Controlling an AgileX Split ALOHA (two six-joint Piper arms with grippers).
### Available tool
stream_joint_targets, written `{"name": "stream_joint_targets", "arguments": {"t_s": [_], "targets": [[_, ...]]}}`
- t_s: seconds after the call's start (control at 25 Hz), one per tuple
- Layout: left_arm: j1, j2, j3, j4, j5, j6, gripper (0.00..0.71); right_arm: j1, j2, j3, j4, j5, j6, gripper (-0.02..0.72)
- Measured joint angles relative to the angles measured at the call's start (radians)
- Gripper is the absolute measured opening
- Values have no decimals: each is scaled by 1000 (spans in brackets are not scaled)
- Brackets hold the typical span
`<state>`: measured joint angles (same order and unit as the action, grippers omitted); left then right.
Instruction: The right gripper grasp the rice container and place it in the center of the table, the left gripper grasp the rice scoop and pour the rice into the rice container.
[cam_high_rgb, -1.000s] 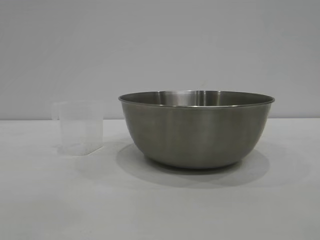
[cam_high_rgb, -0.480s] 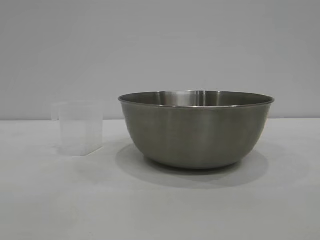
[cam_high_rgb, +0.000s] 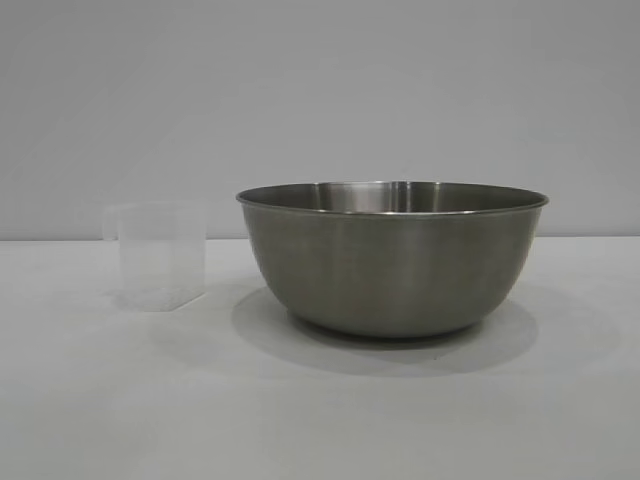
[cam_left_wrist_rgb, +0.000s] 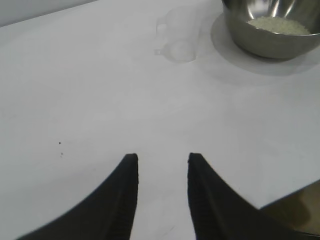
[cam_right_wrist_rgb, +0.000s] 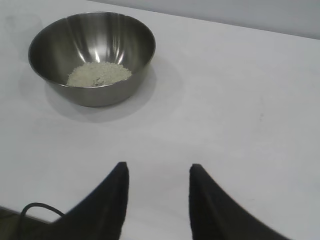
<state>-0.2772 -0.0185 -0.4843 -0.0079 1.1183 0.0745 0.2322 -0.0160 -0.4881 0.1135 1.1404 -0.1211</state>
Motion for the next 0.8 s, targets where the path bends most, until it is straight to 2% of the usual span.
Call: {"name": "stream_joint_targets", "arguments": {"t_s": [0.04, 0.08, 0.8], "targets": [[0, 0, 0, 0, 0, 0, 195, 0, 0, 0, 0, 0, 0, 239], [0, 0, 0, 0, 0, 0, 195, 0, 0, 0, 0, 0, 0, 257], [0, 0, 0, 0, 0, 0, 195, 0, 0, 0, 0, 0, 2, 257]]}}
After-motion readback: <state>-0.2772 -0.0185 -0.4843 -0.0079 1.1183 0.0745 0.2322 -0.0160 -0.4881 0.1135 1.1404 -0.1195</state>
